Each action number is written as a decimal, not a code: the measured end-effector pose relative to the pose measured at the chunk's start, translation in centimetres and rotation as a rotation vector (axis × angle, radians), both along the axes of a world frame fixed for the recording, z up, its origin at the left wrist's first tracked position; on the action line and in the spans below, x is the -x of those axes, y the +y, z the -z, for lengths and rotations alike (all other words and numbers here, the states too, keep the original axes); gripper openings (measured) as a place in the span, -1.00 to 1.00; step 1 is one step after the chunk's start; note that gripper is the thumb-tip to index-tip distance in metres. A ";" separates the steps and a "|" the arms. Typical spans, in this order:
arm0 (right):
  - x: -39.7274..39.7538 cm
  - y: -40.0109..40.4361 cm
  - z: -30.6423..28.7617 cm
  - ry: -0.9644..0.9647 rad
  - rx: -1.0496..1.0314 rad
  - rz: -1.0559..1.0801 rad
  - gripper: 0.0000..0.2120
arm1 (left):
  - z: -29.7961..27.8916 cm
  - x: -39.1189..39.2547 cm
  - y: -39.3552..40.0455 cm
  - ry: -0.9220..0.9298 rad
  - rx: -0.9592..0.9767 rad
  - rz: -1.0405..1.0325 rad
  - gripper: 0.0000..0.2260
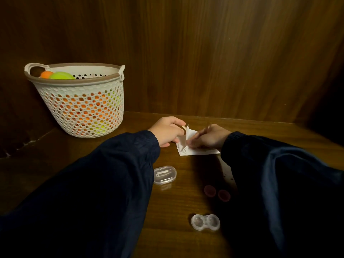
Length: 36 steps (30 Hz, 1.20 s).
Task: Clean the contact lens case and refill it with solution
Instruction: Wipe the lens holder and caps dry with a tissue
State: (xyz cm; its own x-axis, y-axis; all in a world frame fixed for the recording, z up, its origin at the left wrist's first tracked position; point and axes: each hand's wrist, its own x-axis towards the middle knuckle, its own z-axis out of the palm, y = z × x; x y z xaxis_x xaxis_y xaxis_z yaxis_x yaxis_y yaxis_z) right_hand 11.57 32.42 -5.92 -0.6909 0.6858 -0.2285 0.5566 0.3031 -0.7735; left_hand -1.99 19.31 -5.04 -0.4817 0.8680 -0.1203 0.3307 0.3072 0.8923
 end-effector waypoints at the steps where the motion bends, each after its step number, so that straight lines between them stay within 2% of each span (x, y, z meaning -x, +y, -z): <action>1: -0.1 0.1 0.1 0.008 -0.001 0.002 -0.82 | 0.1 0.0 0.0 -0.001 0.000 -0.004 -0.74; 7: -0.3 0.3 0.2 -0.014 -0.040 -0.051 -0.81 | 0.2 0.0 0.2 0.064 0.025 -0.010 -0.79; 11: 0.0 0.3 0.1 -0.037 -0.028 -0.017 -0.74 | 0.7 0.3 0.7 0.096 0.060 -0.024 -0.82; 15: -0.1 0.3 0.1 -0.031 -0.078 -0.038 -0.81 | 0.9 0.7 1.1 0.093 0.104 -0.039 -0.79; 17: -0.2 0.3 0.2 0.025 -0.048 -0.032 -0.83 | 1.1 0.9 1.2 0.114 0.130 -0.013 -0.85; 21: -0.3 0.3 -0.1 0.165 0.091 0.071 -0.87 | 1.5 0.9 1.0 0.259 0.142 0.039 -0.82; 23: -0.6 0.3 -0.4 0.158 0.028 0.107 -0.88 | 1.7 0.6 0.9 0.374 0.128 0.033 -0.83; 25: -1.0 0.4 -0.6 0.097 -0.180 0.106 -0.63 | 1.7 0.3 0.9 0.437 0.065 0.021 -0.91; 28: -1.8 0.3 -1.6 -0.042 -0.517 -0.030 -0.16 | 1.4 -0.2 0.6 0.498 -0.018 0.062 -0.94; 30: -2.5 0.3 -2.4 -0.137 -0.627 -0.126 -0.08 | 1.1 -0.4 0.0 0.525 -0.054 0.116 -0.94; 34: -3.7 0.6 -3.1 -0.272 -0.661 -0.173 -0.30 | 0.7 -0.6 -0.9 0.447 -0.170 0.206 -0.88; 36: -4.2 0.8 -2.9 -0.200 -0.600 -0.152 -0.45 | 0.8 -0.5 -1.0 0.427 -0.126 0.223 -0.74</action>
